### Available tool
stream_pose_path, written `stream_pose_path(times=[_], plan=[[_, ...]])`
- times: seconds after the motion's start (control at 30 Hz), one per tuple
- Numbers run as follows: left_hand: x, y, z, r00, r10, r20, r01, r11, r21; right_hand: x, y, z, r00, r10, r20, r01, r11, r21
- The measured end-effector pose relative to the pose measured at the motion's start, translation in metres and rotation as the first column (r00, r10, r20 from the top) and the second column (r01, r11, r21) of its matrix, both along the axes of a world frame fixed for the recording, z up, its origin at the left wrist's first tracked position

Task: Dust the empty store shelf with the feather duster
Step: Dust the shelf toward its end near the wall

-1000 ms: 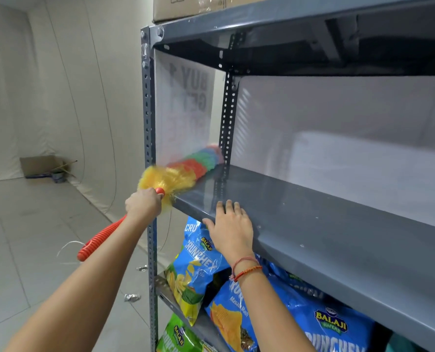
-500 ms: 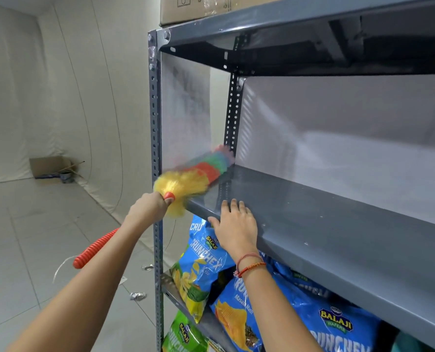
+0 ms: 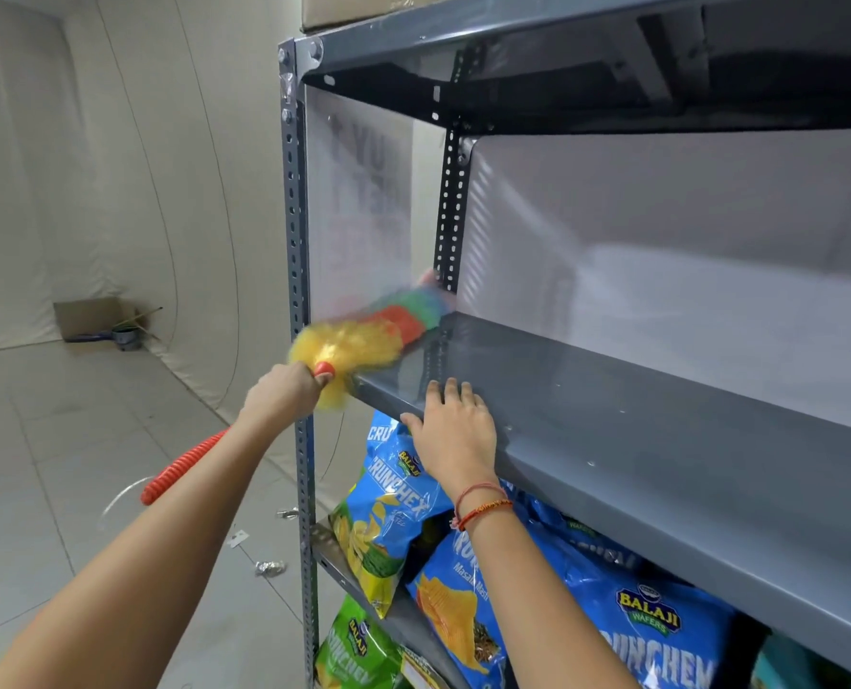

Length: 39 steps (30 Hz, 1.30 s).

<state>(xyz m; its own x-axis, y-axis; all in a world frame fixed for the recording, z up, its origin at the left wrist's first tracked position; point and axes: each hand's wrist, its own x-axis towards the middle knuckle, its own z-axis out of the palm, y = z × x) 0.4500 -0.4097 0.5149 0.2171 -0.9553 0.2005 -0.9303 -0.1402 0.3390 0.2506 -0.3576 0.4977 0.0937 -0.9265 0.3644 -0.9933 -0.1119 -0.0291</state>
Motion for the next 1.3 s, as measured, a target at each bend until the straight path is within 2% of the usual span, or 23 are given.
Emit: stream_pose_path(times=[0.1,0.17,0.3,0.4,0.47,0.57,0.63,0.7,0.77,0.83,1.07,1.2,1.3], plan=[[0.011,0.002,0.006,0.992,0.082,0.095,-0.077,0.996,-0.052,0.0,0.0,0.0,1.0,0.007,-0.001,-0.007,1.0,-0.005],[0.01,0.002,0.011,0.988,0.072,0.134,-0.061,0.995,-0.085,-0.001,0.0,-0.001,1.0,0.007,0.004,-0.007,1.0,-0.01],[-0.002,0.008,-0.002,0.995,-0.036,0.098,0.047,0.992,-0.115,-0.001,0.0,-0.001,1.0,0.008,-0.001,-0.008,1.0,-0.015],[0.005,0.021,-0.007,0.995,0.043,0.088,-0.033,0.993,-0.116,-0.001,0.001,-0.001,1.0,0.008,-0.002,-0.008,1.0,-0.014],[0.002,0.027,0.005,0.986,0.101,0.135,-0.085,0.99,-0.114,-0.001,0.002,0.0,1.0,0.006,0.002,-0.006,1.0,-0.02],[-0.014,0.036,0.022,0.968,0.117,0.22,-0.08,0.982,-0.171,0.001,0.002,0.002,1.0,0.003,0.02,-0.003,1.0,-0.015],[-0.023,0.048,0.021,0.97,0.094,0.223,-0.049,0.979,-0.199,0.001,0.004,0.004,0.997,0.025,0.075,-0.024,0.999,-0.021],[-0.03,0.06,0.013,0.977,0.031,0.211,0.012,0.979,-0.202,-0.001,0.008,0.009,0.966,0.08,0.246,-0.059,0.994,-0.091],[-0.036,0.067,0.006,0.981,-0.065,0.18,0.093,0.984,-0.152,-0.004,0.014,0.016,0.883,0.138,0.449,-0.046,0.977,-0.208],[-0.041,0.067,0.003,0.976,-0.154,0.153,0.169,0.981,-0.091,-0.01,0.02,0.02,0.835,0.159,0.526,-0.017,0.964,-0.265],[-0.061,0.07,0.003,0.915,-0.404,0.014,0.404,0.915,-0.004,-0.034,0.039,0.018,0.817,0.168,0.552,0.013,0.951,-0.309],[-0.105,0.086,0.006,0.826,-0.562,-0.053,0.563,0.826,0.017,-0.048,0.053,0.022,0.821,0.175,0.543,0.065,0.917,-0.394],[-0.142,0.095,0.007,0.758,-0.65,-0.055,0.652,0.758,0.024,-0.068,0.066,0.025,0.853,0.117,0.508,0.121,0.904,-0.41]])
